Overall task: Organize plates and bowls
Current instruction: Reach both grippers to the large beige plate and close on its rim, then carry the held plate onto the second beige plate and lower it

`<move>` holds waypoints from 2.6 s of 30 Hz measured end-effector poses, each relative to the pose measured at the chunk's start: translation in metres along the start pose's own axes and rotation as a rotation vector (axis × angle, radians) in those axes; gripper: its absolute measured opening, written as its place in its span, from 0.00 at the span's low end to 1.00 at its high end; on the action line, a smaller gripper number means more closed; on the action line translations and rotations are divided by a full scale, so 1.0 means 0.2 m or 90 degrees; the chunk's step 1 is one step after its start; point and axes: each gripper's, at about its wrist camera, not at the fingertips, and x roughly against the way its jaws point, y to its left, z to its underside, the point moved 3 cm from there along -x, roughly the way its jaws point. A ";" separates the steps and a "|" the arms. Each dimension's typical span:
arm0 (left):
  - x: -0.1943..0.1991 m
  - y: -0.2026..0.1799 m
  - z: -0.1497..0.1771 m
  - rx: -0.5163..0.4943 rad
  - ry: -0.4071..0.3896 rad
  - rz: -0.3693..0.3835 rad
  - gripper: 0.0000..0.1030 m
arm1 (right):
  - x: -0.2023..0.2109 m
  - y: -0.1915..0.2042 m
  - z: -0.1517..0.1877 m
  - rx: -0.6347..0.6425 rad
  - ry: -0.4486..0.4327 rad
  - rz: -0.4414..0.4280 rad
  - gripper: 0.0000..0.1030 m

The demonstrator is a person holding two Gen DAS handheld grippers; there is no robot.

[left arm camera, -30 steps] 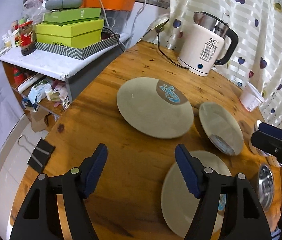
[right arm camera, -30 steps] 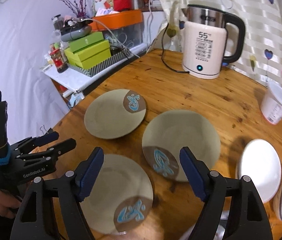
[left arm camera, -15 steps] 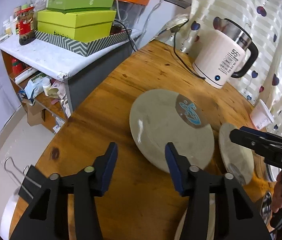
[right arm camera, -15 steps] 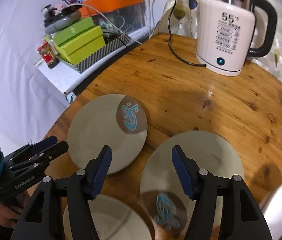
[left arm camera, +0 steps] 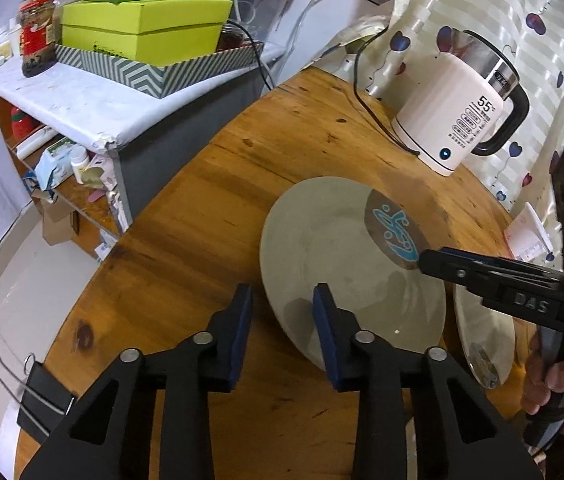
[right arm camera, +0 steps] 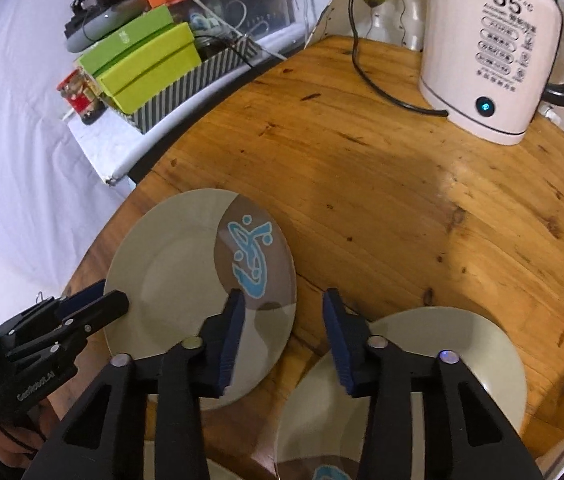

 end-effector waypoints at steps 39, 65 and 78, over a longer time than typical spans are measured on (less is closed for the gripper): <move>0.29 -0.15 0.12 -0.031 -0.018 0.023 0.27 | 0.25 0.07 0.16 -0.035 -0.020 -0.015 0.24; 0.47 -0.32 0.54 -0.092 0.015 0.031 0.27 | 0.48 0.07 0.72 -0.093 -0.030 0.005 0.24; 0.43 -0.34 0.62 -0.101 0.038 0.024 0.27 | 0.44 0.04 0.82 -0.109 -0.015 0.012 0.24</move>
